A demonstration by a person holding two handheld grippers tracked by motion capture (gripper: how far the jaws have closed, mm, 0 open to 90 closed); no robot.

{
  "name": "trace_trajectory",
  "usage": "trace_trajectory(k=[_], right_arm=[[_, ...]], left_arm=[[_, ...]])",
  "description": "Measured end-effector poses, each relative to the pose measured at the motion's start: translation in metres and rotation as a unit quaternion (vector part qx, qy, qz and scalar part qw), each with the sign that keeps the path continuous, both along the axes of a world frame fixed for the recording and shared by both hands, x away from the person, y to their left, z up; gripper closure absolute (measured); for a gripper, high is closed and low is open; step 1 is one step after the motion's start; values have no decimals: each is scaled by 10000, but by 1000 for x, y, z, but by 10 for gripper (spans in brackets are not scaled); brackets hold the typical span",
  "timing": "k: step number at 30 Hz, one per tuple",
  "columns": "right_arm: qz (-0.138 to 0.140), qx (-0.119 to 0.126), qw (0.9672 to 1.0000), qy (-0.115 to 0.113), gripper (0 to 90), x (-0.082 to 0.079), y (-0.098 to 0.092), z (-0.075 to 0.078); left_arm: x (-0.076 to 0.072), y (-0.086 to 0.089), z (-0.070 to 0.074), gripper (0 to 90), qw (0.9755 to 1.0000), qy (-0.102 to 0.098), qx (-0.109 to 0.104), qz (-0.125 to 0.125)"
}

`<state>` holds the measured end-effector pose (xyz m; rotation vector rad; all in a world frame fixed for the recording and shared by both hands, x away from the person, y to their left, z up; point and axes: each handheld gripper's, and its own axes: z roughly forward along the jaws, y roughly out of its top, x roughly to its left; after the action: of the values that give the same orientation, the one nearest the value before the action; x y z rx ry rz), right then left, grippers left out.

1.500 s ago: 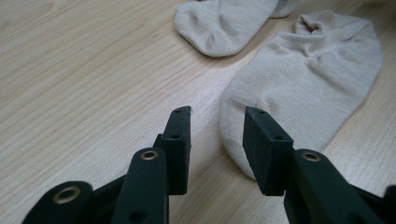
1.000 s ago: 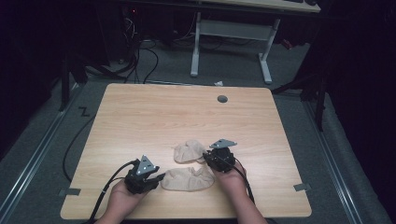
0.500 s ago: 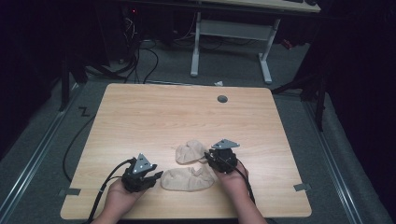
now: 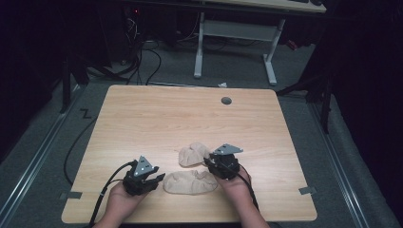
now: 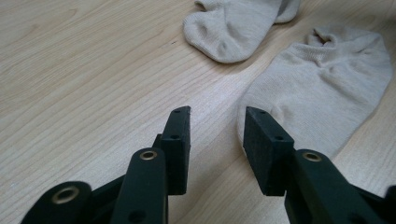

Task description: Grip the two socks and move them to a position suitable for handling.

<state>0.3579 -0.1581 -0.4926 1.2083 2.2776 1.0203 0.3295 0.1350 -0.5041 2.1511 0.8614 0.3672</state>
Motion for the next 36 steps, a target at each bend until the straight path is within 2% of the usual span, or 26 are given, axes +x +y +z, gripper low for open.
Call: trace_trajectory(k=[2,3,4,7,10,11,12,13,15,16,17,18,22,23,24,25,26,27,28,29,30,31,32,33,35,36], right_arm=[[214,-93,9996,163,578,9,18,0],[214,-93,9996,163,578,9,18,0],[315,-182,9992,162,566,14,30,0],[440,-259,9983,269,561,26,44,-6],[499,-391,9971,417,565,33,51,-12],[474,-453,9958,637,567,36,55,-20],[537,-576,9949,636,571,37,56,-23],[537,-576,9949,636,571,37,56,-23],[574,-677,9943,588,706,36,56,-23],[574,-677,9943,588,706,36,56,-23],[608,-717,9941,550,754,35,56,-23],[627,-786,9936,514,839,34,57,-23],[650,-824,9936,413,851,31,57,-21],[642,-705,9949,326,851,29,55,-18],[570,-448,9971,231,850,26,48,-9],[525,-327,9980,157,849,24,44,-5],[525,-327,9980,157,849,24,44,-5],[424,-40,9991,90,849,20,35,4],[424,-40,9991,90,849,20,35,4],[332,190,9993,-25,846,18,24,11],[332,190,9993,-25,846,18,24,11],[204,428,9989,-45,837,18,13,15],[204,428,9989,-45,837,18,13,15],[27,592,9982,-117,836,20,0,17],[-63,670,9977,-93,834,21,-6,18],[-243,741,9969,-122,831,21,-19,17]], left_arm=[[1,0,-2,618,10000,33,15,2],[1,0,-2,618,10000,33,15,2],[2,1,-3,619,10000,57,34,-13],[3,3,-3,618,10000,63,13,4],[4,5,-2,619,10000,54,10,18],[4,6,-2,619,10000,40,-29,34],[4,6,-1,619,10000,40,-18,31],[4,6,-1,619,10000,40,-18,31],[3,7,0,619,10000,26,-25,19],[3,7,0,619,10000,26,-25,19],[3,6,0,619,10000,28,-32,19],[2,6,0,619,10000,19,-18,18],[2,6,0,619,10000,1,-11,27],[2,6,0,619,10000,14,-2,34],[2,6,-1,619,10000,31,0,34],[2,6,-1,619,10000,39,11,36],[2,6,-1,620,10000,39,11,36],[2,5,-1,619,10000,37,20,25],[2,5,-1,620,10000,37,20,25],[2,4,-2,619,10000,43,20,17],[2,4,-2,620,10000,43,20,17],[2,3,-2,620,10000,47,35,4],[2,3,-2,619,10000,47,35,4],[2,2,-2,619,10000,36,31,-4],[2,2,-2,620,10000,35,30,-6],[2,2,-2,620,10000,43,24,-13]])
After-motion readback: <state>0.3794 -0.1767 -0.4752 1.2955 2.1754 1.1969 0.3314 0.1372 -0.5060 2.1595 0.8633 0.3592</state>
